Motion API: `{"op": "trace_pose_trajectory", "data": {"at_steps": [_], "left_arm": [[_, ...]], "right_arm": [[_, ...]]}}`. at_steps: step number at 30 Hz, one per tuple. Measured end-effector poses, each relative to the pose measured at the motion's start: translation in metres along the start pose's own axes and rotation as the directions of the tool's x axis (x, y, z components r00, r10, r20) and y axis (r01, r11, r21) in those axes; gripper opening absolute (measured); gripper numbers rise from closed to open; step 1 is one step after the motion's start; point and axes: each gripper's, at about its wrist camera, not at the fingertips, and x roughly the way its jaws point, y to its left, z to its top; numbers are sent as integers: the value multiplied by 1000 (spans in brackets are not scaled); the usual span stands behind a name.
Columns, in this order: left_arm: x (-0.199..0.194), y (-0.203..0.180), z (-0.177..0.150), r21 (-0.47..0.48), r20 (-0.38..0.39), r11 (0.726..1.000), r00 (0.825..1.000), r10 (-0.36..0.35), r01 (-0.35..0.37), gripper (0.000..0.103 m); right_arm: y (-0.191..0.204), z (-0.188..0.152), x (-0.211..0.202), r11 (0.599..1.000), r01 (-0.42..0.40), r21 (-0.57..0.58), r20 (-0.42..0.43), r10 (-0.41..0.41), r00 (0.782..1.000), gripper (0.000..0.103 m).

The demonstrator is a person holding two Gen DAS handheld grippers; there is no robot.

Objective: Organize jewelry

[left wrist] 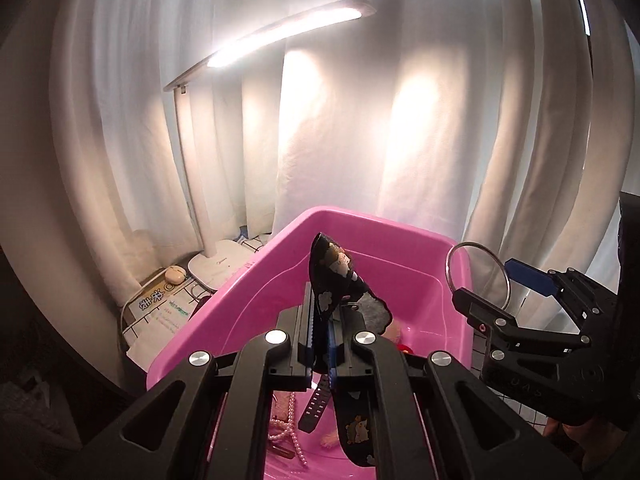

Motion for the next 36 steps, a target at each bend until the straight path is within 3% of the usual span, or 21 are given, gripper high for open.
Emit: {"op": "trace_pose_trajectory", "data": {"at_steps": [6,12,26,28,29,31,33,36], "left_arm": [[25,27,-11,-37,-48,998,998,47,-49,5],[49,34,-23,-71,-103,996,994,46,-54,5],[72,41,-34,-111,-173,990,983,63,-83,11],[72,42,-35,-113,-175,990,982,65,-86,19],[72,42,-35,-113,-175,989,982,71,-92,29],[69,44,-34,-120,-165,987,982,87,-107,51],[63,47,-33,-129,-141,983,984,111,-130,85],[58,48,-30,-126,-123,981,984,130,-146,90]], "right_arm": [[23,4,32,999,-20,-37,-68,18,998,70],[34,7,56,999,-14,-45,-119,9,993,70],[41,6,80,1000,11,-28,-185,-15,983,70],[42,6,82,999,17,-33,-193,-23,981,70],[43,7,83,999,17,-36,-196,-24,980,70],[43,7,83,999,26,-39,-194,-33,981,71],[44,8,83,998,37,-49,-192,-46,980,71],[46,9,84,997,50,-65,-194,-62,979,74]]}}
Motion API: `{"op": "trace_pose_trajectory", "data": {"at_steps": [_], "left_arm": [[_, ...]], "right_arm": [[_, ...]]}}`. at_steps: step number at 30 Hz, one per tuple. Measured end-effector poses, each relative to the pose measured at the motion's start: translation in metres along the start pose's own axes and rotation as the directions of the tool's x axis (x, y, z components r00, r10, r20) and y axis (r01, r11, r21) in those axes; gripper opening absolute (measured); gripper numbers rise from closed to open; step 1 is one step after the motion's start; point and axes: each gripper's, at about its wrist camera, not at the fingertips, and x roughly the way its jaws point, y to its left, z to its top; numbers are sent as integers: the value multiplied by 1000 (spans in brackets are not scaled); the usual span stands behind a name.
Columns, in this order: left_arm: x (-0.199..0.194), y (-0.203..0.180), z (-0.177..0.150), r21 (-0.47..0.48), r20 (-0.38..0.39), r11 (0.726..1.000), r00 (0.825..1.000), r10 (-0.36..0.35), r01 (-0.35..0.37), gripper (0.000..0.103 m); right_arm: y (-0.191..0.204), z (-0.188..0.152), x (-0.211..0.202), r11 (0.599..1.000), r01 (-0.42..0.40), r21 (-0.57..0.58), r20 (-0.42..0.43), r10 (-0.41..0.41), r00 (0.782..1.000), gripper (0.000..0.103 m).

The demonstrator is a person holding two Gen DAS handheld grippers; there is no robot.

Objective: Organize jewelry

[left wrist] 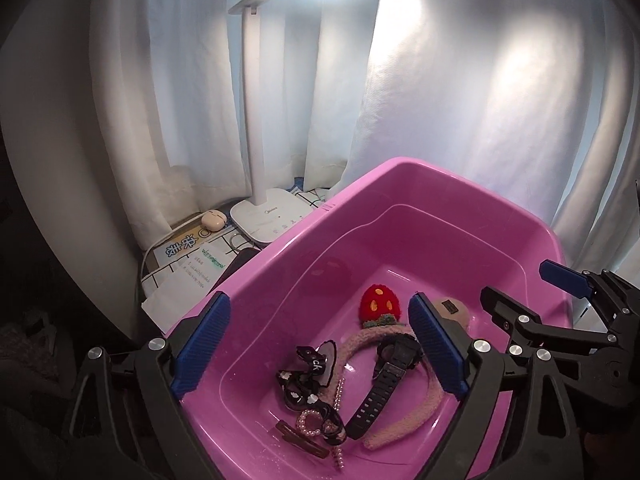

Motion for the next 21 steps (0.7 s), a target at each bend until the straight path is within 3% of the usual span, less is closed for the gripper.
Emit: {"op": "trace_pose_trajectory", "data": {"at_steps": [13,21], "left_arm": [[-9,5,2,-24,-47,999,999,-23,22,96],[-15,7,2,-34,-59,999,998,-1,-1,96]], "right_arm": [[-1,4,-12,999,-4,32,24,3,1000,74],[-7,3,-22,998,-5,64,31,3,1000,74]]}}
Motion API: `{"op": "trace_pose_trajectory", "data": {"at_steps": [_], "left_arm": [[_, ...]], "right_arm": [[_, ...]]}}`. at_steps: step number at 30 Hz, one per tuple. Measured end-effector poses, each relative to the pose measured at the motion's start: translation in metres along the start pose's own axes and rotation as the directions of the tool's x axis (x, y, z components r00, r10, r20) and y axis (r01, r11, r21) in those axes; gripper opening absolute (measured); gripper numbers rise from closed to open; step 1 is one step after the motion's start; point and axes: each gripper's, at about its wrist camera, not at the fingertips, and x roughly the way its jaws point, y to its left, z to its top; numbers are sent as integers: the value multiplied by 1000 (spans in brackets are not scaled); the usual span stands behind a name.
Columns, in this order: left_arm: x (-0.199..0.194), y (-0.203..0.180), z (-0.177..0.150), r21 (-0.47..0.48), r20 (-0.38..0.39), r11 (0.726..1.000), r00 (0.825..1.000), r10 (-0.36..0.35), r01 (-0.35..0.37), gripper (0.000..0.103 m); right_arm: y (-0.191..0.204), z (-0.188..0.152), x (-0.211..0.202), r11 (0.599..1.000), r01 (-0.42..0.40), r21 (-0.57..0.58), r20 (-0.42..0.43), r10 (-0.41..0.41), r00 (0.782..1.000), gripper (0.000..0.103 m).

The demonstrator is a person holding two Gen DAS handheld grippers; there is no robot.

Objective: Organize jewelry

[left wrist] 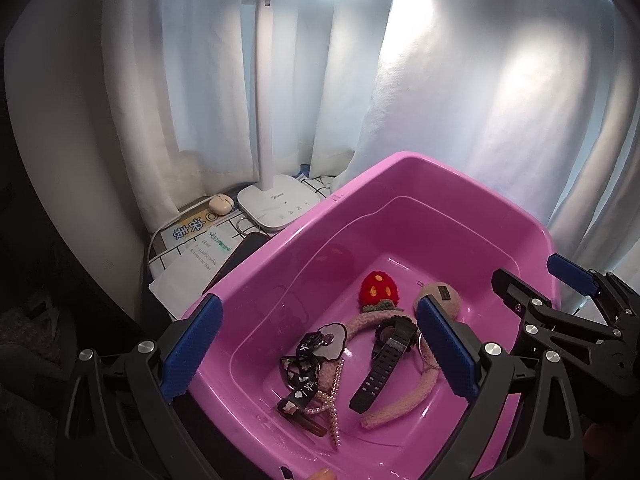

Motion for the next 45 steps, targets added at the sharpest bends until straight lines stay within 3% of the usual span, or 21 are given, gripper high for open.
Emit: {"op": "trace_pose_trajectory", "data": {"at_steps": [14,45], "left_arm": [[-10,-2,-2,11,-6,1000,1000,3,-3,96],[-14,-2,-2,9,-13,1000,1000,4,-4,96]], "right_arm": [[-7,-7,-8,997,-1,74,-17,3,1000,74],[-1,-11,-25,999,8,46,0,-8,1000,74]]}}
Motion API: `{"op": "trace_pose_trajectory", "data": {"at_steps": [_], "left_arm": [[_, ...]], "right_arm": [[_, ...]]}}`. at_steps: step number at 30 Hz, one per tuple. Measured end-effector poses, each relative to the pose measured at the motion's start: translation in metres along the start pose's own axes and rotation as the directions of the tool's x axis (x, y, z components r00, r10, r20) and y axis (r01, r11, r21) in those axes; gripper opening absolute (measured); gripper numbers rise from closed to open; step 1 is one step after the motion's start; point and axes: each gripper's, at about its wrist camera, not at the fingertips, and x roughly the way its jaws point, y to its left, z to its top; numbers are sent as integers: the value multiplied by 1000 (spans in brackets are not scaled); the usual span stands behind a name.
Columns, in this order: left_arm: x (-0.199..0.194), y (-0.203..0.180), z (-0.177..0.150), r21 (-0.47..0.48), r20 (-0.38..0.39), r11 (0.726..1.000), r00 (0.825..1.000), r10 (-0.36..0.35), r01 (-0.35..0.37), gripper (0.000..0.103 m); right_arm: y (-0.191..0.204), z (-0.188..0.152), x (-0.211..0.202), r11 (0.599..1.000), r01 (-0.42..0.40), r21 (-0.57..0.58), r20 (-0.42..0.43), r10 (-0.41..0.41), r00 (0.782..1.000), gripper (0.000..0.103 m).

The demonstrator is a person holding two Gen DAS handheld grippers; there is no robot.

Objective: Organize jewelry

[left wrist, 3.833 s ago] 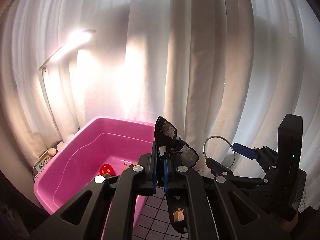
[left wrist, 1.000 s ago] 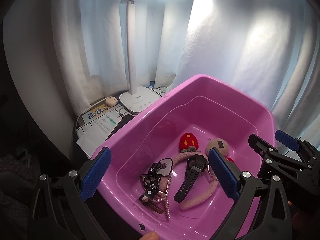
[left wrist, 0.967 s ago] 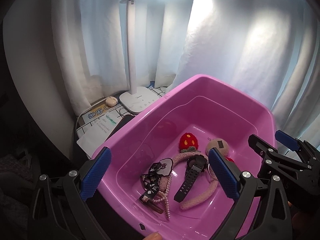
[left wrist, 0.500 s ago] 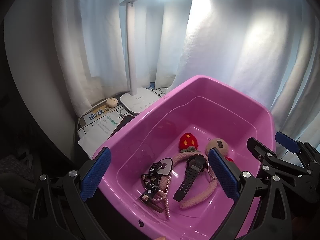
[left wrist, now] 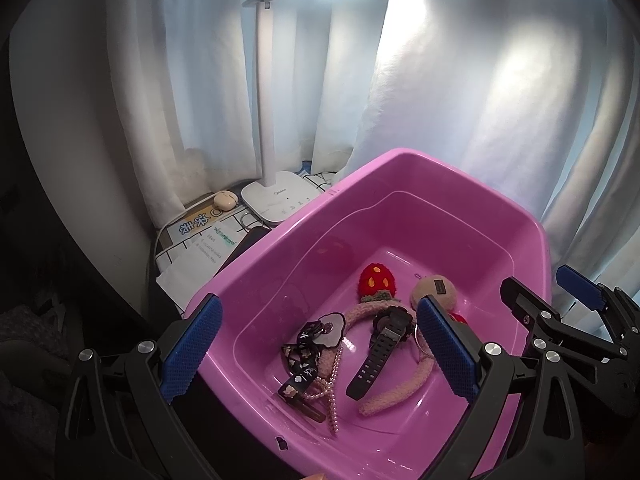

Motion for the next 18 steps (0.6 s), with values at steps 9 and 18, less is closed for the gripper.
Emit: {"op": "trace_pose_trajectory", "data": {"at_steps": [9,18], "left_arm": [[-1,-1,-1,10,-1,1000,1000,10,-10,97],[-1,-2,0,8,4,1000,1000,14,-14,97]], "right_arm": [[0,0,-1,1000,2,0,-1,-2,1000,74],[-1,1,-1,1000,2,3,0,-2,1000,74]]}}
